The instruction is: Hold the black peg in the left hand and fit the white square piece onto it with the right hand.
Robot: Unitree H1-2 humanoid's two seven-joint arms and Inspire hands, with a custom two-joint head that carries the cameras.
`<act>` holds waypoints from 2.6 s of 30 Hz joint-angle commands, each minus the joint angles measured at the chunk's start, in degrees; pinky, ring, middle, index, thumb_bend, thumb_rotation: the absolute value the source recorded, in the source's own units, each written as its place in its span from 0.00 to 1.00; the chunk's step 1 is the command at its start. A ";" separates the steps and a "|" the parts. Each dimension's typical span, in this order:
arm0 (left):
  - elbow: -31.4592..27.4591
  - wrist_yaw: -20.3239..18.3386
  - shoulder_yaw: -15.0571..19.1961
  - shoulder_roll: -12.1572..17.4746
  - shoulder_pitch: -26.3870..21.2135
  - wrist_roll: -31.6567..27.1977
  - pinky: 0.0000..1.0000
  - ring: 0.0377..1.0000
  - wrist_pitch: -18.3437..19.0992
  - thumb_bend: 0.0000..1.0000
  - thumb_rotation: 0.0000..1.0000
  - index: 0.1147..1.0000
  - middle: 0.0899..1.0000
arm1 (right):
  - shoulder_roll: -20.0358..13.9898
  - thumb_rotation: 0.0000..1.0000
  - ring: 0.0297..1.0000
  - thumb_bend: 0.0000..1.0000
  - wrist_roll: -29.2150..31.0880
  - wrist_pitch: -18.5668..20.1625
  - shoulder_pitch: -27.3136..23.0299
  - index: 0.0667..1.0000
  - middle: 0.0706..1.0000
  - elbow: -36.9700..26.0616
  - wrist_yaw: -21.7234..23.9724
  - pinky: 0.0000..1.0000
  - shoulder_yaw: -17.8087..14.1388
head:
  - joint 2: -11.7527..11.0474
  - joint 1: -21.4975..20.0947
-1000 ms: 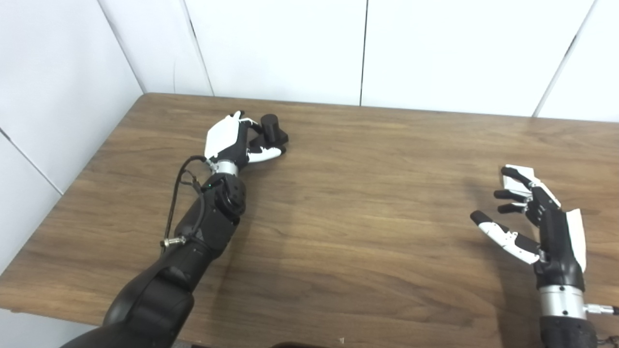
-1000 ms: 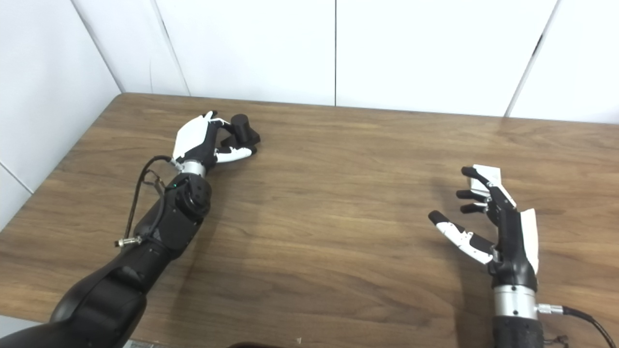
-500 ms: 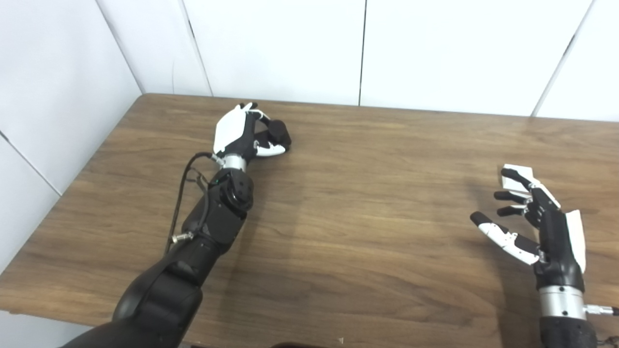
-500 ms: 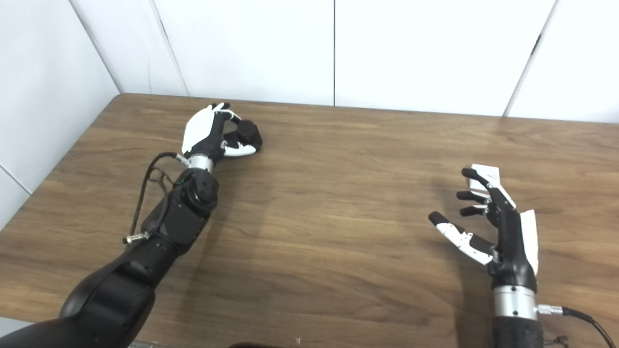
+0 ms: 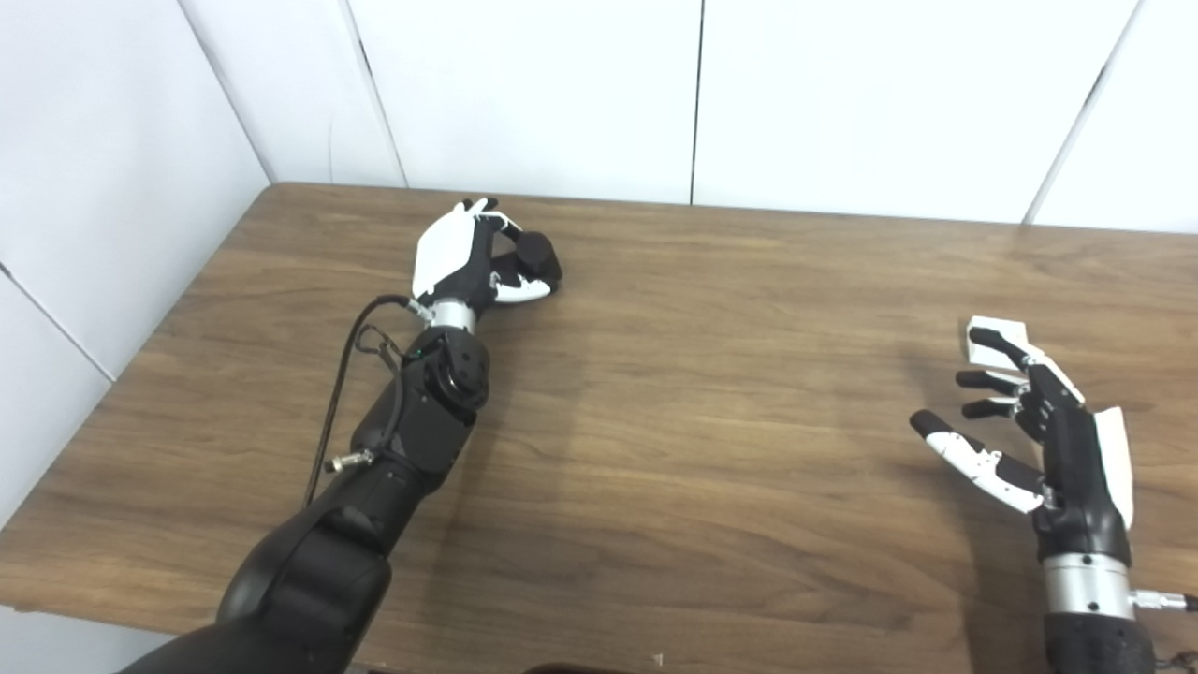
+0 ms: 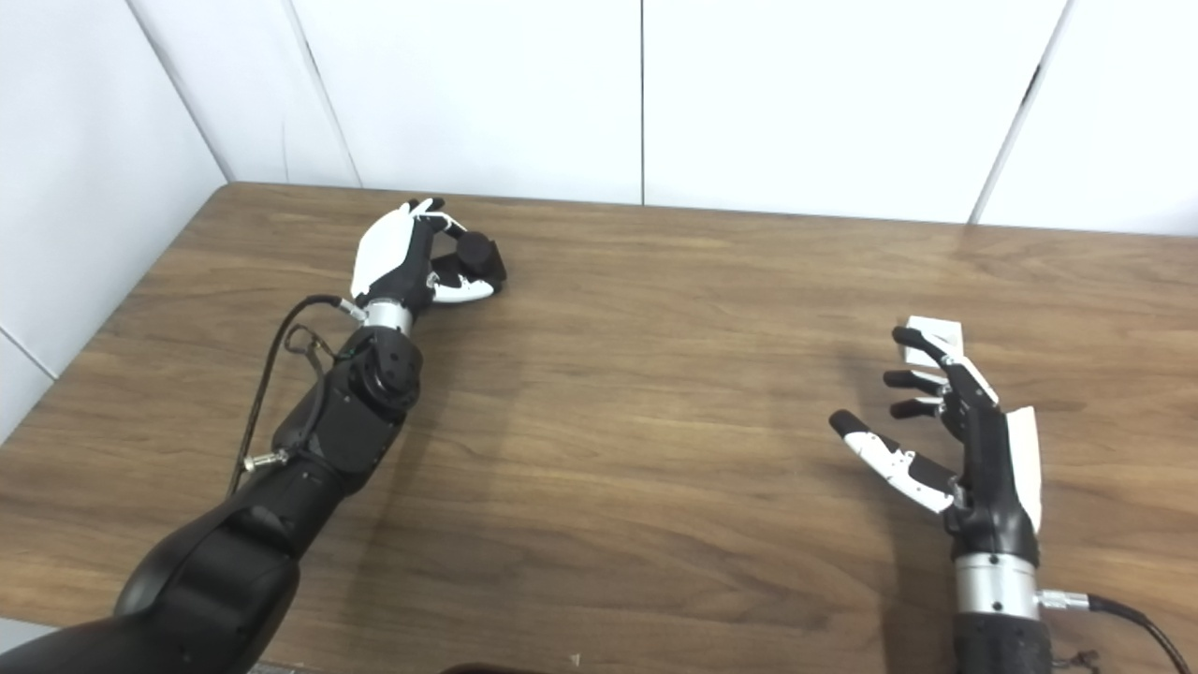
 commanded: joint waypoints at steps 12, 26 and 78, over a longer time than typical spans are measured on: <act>-8.75 -4.66 -0.50 -0.99 3.14 -1.16 1.00 1.00 0.14 0.52 0.08 0.42 0.91 | -0.37 0.24 0.66 0.67 -0.15 -1.56 -0.88 0.75 0.82 -1.64 -0.67 0.54 -0.57 | 0.12 -1.11; -19.80 -8.33 -3.08 -3.92 10.51 -0.58 1.00 0.99 2.59 0.52 0.08 0.42 0.91 | -0.72 0.27 0.66 0.67 -0.28 -1.90 -1.30 0.75 0.82 -1.35 -0.66 0.54 -0.74 | 0.25 -1.71; -38.94 -16.22 -12.56 -7.90 24.05 3.08 1.00 1.00 1.56 0.52 0.09 0.42 0.91 | 0.01 0.28 0.67 0.67 -0.69 0.52 -1.39 0.76 0.83 -4.17 -0.54 0.54 -0.66 | 1.46 -9.62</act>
